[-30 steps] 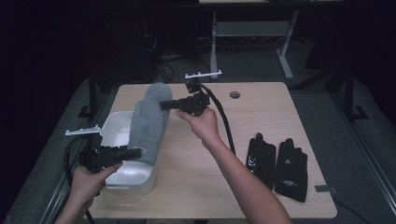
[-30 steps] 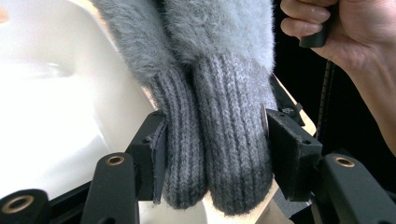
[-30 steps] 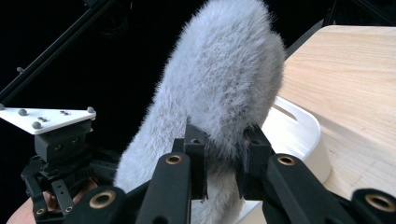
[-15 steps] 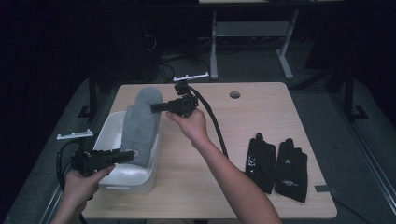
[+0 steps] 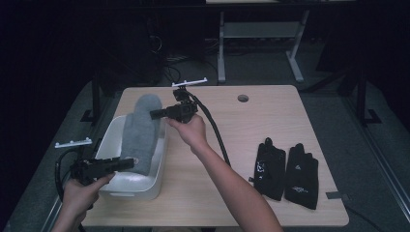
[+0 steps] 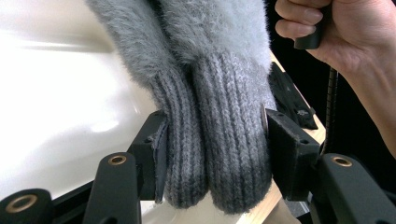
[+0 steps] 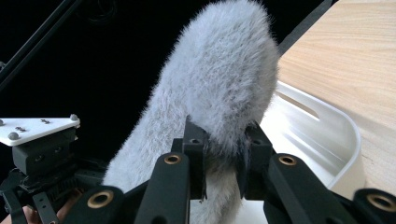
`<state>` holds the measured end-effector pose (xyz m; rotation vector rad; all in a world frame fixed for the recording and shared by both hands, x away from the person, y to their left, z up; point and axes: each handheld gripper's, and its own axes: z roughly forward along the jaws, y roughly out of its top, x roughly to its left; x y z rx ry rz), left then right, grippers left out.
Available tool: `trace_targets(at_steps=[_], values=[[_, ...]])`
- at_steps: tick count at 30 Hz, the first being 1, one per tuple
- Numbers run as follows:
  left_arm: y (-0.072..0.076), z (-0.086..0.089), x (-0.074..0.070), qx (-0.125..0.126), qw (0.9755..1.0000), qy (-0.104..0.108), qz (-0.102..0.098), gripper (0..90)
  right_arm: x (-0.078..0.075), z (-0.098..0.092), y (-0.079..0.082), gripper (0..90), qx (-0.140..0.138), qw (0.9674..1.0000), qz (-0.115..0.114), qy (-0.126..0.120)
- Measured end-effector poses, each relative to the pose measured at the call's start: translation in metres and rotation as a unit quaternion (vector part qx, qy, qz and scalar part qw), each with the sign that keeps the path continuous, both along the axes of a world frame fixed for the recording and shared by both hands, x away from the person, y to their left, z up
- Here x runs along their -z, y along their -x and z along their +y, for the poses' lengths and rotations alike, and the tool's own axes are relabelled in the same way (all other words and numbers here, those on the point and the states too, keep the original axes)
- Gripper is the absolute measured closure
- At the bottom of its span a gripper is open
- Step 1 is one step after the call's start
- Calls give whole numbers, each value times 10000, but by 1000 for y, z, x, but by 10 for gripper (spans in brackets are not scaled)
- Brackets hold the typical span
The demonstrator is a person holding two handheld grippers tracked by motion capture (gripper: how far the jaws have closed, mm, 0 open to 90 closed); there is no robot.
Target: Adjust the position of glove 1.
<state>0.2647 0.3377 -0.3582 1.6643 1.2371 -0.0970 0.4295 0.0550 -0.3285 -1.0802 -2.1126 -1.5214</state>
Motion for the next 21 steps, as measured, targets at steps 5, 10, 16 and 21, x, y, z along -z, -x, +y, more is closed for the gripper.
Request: trace_targets(at_steps=[5, 10, 16, 21], values=[[1, 4, 4, -17, 10000, -15, 26, 455, 4, 5, -1, 749, -22, 10000, 23, 22], [3, 9, 9, -68, 9999, -11, 89, 456, 9, 11, -1, 748, -57, 9999, 23, 99], [5, 16, 12, -147, 9998, -49, 135, 454, 15, 20, -2, 749, -139, 9998, 57, 151], [7, 21, 16, -208, 9996, -111, 179, 451, 21, 28, -2, 750, -173, 9996, 97, 206]])
